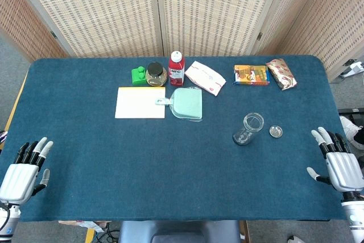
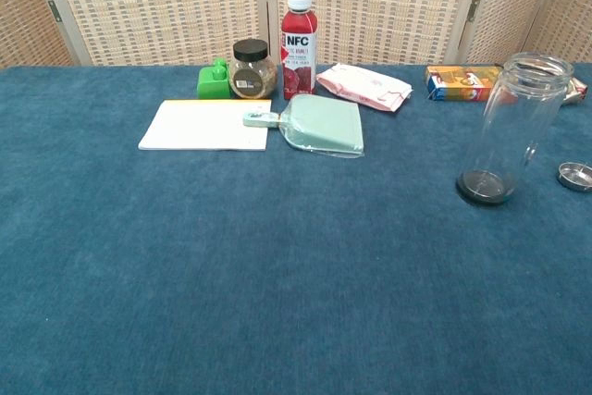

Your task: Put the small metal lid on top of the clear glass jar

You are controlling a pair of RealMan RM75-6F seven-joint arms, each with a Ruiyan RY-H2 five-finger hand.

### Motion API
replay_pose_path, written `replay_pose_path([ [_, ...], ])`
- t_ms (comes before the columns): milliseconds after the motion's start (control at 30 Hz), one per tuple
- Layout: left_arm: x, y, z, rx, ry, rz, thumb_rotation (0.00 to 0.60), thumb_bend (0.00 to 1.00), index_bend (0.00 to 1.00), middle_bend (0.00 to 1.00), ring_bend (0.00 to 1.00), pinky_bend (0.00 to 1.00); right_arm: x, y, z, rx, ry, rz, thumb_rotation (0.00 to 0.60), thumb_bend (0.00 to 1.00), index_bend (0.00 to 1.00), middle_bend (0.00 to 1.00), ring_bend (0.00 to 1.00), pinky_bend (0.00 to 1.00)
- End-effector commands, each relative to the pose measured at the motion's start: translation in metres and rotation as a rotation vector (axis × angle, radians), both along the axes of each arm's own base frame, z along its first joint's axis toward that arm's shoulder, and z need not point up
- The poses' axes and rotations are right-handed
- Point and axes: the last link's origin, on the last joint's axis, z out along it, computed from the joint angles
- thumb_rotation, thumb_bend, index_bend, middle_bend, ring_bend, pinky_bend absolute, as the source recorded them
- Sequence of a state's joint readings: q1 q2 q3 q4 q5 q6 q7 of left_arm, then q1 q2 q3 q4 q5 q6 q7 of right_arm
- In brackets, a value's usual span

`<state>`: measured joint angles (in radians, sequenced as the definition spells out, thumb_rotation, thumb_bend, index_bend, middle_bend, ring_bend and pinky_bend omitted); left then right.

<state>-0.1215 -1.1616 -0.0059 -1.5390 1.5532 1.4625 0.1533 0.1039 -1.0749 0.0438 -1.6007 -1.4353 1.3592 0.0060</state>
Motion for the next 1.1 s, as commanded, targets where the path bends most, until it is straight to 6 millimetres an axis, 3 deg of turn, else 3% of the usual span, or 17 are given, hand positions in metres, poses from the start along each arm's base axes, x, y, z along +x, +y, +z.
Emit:
replay_pose_path([
  [33,-0.001,0.0,0.0,0.002,0.004,0.004,0.6,0.52,0.0,0.0,0.0,0.0,0.0,0.0,0.001,0.002,-0.002,0.004,0.6,0.22,0.02,0.0,0.0,0.0],
  [433,-0.002,-0.001,0.006,0.023,-0.007,0.011,0.6,0.52,0.0,0.0,0.0,0.0,0.0,-0.011,-0.004,0.042,-0.008,-0.001,0.6,0.21,0.02,0.0,0.0,0.0],
  [467,-0.004,-0.001,0.009,0.035,-0.015,0.019,0.6,0.52,0.0,0.0,0.0,0.0,-0.001,-0.027,-0.007,0.1,-0.041,-0.004,0.6,0.2,0.02,0.0,0.0,0.0],
  [633,-0.005,0.001,0.015,0.061,-0.02,0.028,0.6,0.52,0.0,0.0,0.0,0.0,-0.008,-0.06,0.001,0.213,-0.037,-0.036,0.6,0.2,0.03,0.0,0.0,0.0],
  [833,-0.005,0.001,0.015,0.066,-0.025,0.026,0.6,0.52,0.0,0.0,0.0,0.0,-0.002,-0.104,0.009,0.263,-0.04,-0.047,0.6,0.2,0.1,0.0,0.0,0.0],
  [1100,-0.007,0.001,0.019,0.079,-0.034,0.032,0.6,0.52,0.0,0.0,0.0,0.0,0.007,-0.147,0.006,0.282,-0.013,-0.026,0.6,0.2,0.22,0.0,0.0,0.0],
])
